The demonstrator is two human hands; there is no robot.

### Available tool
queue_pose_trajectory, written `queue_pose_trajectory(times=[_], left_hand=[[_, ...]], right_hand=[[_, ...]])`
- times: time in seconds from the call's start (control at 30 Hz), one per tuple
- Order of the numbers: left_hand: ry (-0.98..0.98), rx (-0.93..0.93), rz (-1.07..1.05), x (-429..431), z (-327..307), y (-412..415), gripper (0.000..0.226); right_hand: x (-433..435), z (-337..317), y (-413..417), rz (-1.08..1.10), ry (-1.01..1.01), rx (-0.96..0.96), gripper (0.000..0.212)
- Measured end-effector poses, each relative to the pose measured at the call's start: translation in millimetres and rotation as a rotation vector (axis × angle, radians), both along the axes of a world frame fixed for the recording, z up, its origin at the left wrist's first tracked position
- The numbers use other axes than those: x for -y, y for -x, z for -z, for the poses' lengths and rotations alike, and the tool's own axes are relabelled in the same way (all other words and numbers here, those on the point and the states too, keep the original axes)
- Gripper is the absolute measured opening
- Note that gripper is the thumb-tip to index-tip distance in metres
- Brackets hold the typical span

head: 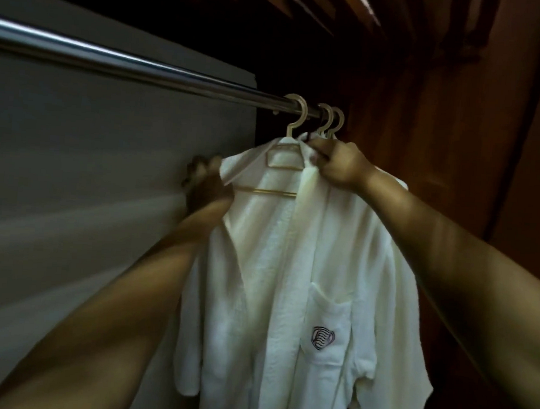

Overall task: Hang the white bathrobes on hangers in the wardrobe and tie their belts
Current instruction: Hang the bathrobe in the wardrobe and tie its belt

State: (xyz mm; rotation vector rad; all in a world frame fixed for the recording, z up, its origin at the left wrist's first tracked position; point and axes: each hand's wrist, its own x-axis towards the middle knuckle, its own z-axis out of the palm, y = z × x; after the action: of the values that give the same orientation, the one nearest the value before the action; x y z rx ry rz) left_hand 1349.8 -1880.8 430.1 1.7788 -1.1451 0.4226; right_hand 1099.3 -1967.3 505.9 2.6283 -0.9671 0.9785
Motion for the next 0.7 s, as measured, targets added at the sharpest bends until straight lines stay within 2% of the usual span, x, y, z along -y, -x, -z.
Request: queue_pose_trajectory(times=[0.07, 0.13, 0.27, 0.33, 0.37, 0.47, 0.57, 0.6, 0.63, 0.7], left_hand=[[0.117, -0.093, -0.123, -10.7, 33.7, -7.0, 0.064], [0.184, -0.096, -0.147, -16.3, 62.1, -5.4, 0.059], [0.147, -0.266, 0.11, -21.3, 58.4, 48.1, 0.045], [0.208, -0.103, 0.169, -25.8, 51.2, 89.7, 0.046], [0.193, -0.022, 0.205, -26.5, 52.7, 107.9, 0.047], [-0.038, -0.096, 0.382, -35.3, 62.8, 134.2, 0.042], [-0.119, -0.136, 0.463, -37.6, 69.5, 110.1, 0.028], [-0.094, -0.16, 0.489, -41.9, 68.1, 98.9, 0.018], [-0.024, -0.189, 0.47, -43.3, 65.3, 83.3, 0.023], [0.175, -0.207, 0.26, -43.4, 54.0, 50.2, 0.04]], right_hand=[[-1.6, 3.0, -3.1, 0.006, 0.039, 0.016, 0.042], [-4.3, 6.2, -5.6, -0.004, 0.106, 0.041, 0.045], [-3.5, 10.6, -5.5, 0.005, 0.175, 0.017, 0.035], [-2.3, 8.2, -1.8, 0.039, 0.197, -0.01, 0.035], [-1.4, 5.9, -0.2, 0.054, 0.194, -0.021, 0.033], [-5.4, -3.8, 7.5, 0.075, 0.109, -0.044, 0.033], [-4.7, -6.6, 11.5, 0.01, 0.043, -0.009, 0.039], [-3.9, -3.9, 12.4, -0.01, 0.034, -0.007, 0.041], [-3.7, 0.2, 13.9, -0.033, 0.036, -0.007, 0.044], [-3.8, 13.3, 16.9, -0.069, 0.057, 0.013, 0.052]])
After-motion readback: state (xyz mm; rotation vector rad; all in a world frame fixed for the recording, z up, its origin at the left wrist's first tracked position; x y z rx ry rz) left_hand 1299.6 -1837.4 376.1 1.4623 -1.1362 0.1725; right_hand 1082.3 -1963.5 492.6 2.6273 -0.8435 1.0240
